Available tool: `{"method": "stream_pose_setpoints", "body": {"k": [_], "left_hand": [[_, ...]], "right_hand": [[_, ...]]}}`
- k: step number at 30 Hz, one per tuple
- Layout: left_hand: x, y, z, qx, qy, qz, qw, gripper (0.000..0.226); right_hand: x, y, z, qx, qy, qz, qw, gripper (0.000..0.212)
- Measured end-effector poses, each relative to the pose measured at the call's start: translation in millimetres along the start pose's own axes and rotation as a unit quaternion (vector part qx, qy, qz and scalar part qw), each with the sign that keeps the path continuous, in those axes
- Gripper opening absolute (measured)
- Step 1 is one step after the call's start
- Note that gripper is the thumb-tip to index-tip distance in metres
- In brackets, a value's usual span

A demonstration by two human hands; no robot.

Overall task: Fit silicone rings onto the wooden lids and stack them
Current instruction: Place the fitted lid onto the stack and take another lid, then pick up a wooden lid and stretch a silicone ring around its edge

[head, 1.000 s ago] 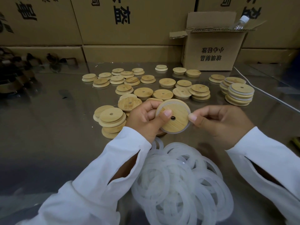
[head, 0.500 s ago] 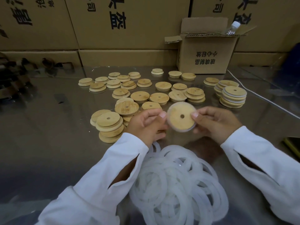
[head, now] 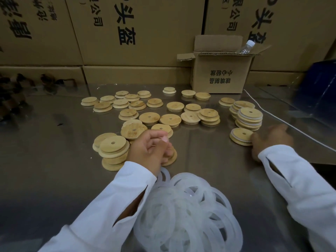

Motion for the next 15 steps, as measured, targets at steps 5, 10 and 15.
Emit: {"method": "stream_pose_setpoints", "body": {"k": [5, 10, 15], "left_hand": [[3.5, 7.5, -5.0, 0.079, -0.028, -0.011, 0.996, 0.025], [4.2, 8.4, -7.7, 0.092, -0.047, -0.053, 0.993, 0.033], [3.4, 12.4, -9.9, 0.104, -0.054, -0.069, 0.991, 0.035]], "right_hand": [[-18.8, 5.1, 32.3, 0.019, 0.182, 0.107, 0.977, 0.031], [-56.2, -23.9, 100.1, -0.163, 0.428, 0.046, 0.888, 0.024], [-81.8, -63.1, 124.5, -0.330, 0.425, -0.010, 0.843, 0.057]]}}
Point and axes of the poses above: each hand's wrist, its own z-axis away from the middle knuckle, its own y-axis out of the back of the hand, x = y × z, the point moved 2 cm from there along -z, towards the middle knuckle, and after that the axes turned 8 degrees about -x, right-handed, at the moved point
